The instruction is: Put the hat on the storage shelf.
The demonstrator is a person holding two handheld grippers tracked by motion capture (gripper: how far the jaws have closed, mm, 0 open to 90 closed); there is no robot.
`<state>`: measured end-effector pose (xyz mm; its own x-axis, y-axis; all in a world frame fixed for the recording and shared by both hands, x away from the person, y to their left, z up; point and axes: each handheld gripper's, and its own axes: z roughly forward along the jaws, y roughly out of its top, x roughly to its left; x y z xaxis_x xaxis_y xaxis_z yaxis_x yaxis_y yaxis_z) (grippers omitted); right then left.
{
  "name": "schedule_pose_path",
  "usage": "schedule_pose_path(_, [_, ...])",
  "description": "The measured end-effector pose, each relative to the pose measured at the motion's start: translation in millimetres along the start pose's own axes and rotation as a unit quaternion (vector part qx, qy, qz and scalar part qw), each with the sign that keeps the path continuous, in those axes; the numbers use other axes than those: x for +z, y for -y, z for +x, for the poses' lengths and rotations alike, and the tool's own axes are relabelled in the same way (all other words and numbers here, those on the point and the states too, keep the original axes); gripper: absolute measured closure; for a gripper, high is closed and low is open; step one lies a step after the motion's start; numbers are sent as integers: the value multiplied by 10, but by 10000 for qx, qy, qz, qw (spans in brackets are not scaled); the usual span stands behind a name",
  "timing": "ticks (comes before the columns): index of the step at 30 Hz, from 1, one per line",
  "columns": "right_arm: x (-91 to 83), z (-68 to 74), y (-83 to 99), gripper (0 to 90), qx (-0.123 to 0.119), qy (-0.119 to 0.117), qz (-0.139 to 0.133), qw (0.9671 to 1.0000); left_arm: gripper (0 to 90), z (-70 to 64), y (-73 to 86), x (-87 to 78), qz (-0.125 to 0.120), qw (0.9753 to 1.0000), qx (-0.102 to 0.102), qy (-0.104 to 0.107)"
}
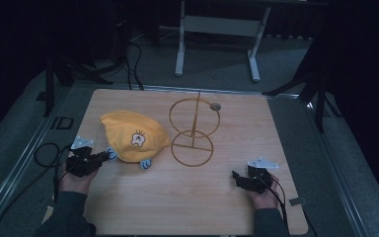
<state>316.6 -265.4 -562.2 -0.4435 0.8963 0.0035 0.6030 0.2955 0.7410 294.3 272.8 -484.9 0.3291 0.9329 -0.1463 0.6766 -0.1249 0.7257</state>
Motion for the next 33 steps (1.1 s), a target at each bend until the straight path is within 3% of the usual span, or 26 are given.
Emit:
schedule_pose_path(12, [0, 0, 0, 286, 1, 0, 1, 10000, 861, -121, -136, -170, -149, 9997, 44, 173])
schedule_pose_path(18, [0, 0, 0, 286, -2, 0, 0, 10000, 861, -200, -295, -240, -284, 9991, 231, 200])
schedule_pose_path(21, [0, -1, 0, 286, -4, -1, -1, 10000, 860, -247, -390, -308, -414, 9981, 209, 409])
schedule_pose_path(26, [0, 0, 0, 286, -3, 0, -3, 10000, 860, -339, -547, -432, -601, 9959, 341, 588])
schedule_pose_path(30, [0, -1, 0, 286, -11, 0, -1, 10000, 860, -379, -666, -486, -775, 9936, 324, 751])
schedule_pose_path(33, [0, 0, 0, 286, -2, 0, 0, 10000, 856, -357, -731, -453, -817, 9944, 365, 558])
